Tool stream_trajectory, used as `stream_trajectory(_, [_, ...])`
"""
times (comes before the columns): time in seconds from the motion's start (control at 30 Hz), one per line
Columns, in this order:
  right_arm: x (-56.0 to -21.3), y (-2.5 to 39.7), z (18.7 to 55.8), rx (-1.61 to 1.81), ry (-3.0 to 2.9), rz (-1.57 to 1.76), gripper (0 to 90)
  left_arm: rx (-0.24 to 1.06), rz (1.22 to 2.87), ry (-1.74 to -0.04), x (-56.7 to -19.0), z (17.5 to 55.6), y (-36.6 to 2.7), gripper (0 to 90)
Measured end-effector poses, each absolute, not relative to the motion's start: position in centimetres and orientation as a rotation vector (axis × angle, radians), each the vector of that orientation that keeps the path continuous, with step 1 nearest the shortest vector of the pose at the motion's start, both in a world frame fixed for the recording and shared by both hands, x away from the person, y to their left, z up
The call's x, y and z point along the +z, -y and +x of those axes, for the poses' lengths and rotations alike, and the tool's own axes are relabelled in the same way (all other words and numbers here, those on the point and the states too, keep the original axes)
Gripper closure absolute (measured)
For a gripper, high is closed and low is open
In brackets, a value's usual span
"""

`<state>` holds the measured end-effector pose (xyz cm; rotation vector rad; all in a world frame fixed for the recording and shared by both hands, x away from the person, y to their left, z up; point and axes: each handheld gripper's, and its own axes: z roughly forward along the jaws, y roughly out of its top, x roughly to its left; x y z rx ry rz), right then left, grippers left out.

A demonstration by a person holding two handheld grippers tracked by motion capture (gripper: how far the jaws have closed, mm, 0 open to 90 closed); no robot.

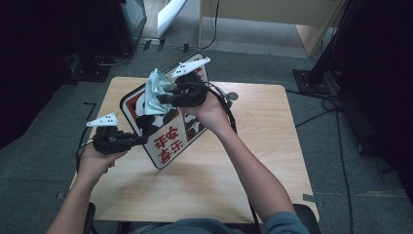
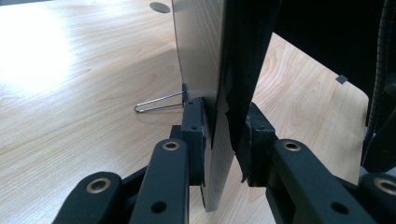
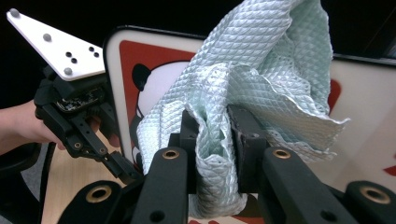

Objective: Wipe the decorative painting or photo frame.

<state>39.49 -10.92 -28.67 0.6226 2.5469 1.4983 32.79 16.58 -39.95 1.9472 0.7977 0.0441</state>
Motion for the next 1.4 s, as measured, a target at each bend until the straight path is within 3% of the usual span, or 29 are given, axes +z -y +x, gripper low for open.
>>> stream_trajectory(1.4, [-35.6,11.8,38.6,1.439,-2.630,0.637,76.8,0.045,1.963,-0.795,-39.9,32.7,-16.5,75.3])
